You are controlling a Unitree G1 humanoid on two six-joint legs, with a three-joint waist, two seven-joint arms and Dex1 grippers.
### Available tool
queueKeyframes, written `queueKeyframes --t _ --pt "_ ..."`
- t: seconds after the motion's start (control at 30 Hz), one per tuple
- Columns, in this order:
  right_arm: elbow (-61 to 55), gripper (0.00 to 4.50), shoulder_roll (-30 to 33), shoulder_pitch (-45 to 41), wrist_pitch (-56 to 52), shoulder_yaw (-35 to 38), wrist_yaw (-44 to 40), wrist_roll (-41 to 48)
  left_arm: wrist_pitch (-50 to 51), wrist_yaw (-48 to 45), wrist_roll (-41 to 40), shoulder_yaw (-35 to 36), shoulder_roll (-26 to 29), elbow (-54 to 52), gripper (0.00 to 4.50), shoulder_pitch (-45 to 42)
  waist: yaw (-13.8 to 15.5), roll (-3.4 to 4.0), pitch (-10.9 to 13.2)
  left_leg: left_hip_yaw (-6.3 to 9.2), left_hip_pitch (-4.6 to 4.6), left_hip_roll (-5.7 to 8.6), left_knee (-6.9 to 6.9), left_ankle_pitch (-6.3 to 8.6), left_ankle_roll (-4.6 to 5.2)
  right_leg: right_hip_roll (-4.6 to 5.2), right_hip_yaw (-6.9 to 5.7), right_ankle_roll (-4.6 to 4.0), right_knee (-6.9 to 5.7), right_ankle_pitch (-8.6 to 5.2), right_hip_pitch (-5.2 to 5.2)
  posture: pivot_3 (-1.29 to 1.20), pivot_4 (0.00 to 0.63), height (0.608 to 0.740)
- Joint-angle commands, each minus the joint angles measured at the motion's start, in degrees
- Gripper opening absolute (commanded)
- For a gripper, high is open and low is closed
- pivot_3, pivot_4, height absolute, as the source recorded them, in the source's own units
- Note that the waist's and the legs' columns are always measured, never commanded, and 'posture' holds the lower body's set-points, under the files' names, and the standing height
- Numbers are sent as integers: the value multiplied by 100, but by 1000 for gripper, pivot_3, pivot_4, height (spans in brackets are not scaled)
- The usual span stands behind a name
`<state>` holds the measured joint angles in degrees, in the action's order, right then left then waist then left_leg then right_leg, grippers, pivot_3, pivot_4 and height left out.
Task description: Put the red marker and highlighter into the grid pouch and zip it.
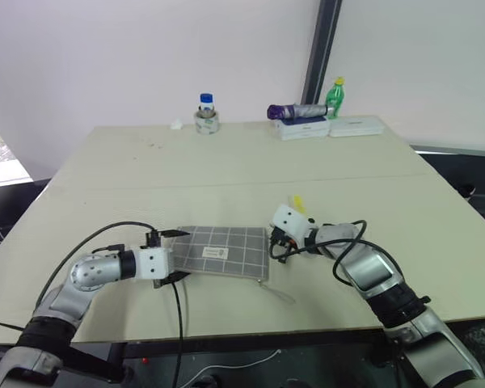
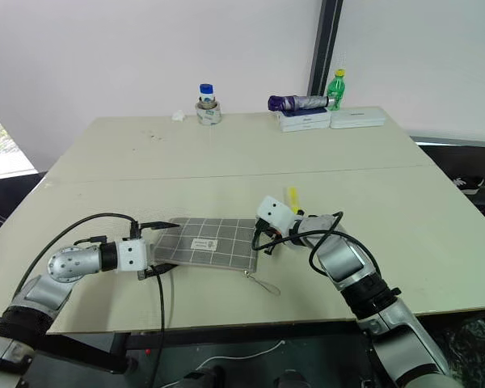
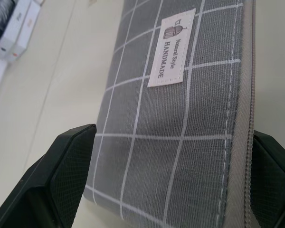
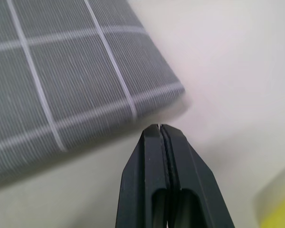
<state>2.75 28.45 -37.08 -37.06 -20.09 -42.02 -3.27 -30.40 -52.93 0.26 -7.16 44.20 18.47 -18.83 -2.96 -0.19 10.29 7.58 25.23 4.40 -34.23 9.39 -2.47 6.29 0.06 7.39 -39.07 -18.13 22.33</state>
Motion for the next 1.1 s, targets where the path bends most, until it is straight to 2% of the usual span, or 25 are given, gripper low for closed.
queueKeyframes --t 0.03,0.2,0.37,0.57,0.73,0.83,1.1 --pt "-150 30 -3 -18 56 87 5 -20 679 -297 -442 303 335 -417 4500 488 -35 0 0 0 0 -1 1 0 0 -1 1 -1 -1 0 0 0 150 736" --pt "-168 30 -14 22 59 80 8 -17 991 -125 -516 697 591 -598 4500 817 -41 1 0 2 -1 -3 3 0 0 -5 4 -3 -3 -2 1 0 150 736" --pt "-138 30 -89 9 90 40 -4 -9 277 386 106 818 837 128 4500 651 -23 1 0 3 -2 -4 3 0 -1 -7 3 -4 -3 -1 1 0 150 736" --pt "-93 30 -105 -20 114 52 -12 -21 -520 897 816 612 971 922 4500 113 44 1 0 2 -3 -3 2 -1 -2 -8 4 -4 -4 -1 1 0 150 736" --pt "-128 30 -131 -6 96 45 3 -29 -1136 1385 1465 201 666 1523 4500 -503 77 1 0 2 -2 -1 1 -2 -4 -8 3 -3 -4 -1 -1 0 150 736" --pt "-158 30 -147 2 71 49 9 -33 -1383 1458 1552 -17 380 1787 4500 -752 84 0 -1 2 -2 1 -1 -3 -5 -7 3 -3 -4 0 -4 0 150 736" --pt "-217 30 -66 62 2 125 46 -63 -1687 802 1093 -374 45 1830 4500 -885 72 0 -1 2 -2 2 -2 -4 -6 -6 2 -2 -6 -1 -5 0 150 736"
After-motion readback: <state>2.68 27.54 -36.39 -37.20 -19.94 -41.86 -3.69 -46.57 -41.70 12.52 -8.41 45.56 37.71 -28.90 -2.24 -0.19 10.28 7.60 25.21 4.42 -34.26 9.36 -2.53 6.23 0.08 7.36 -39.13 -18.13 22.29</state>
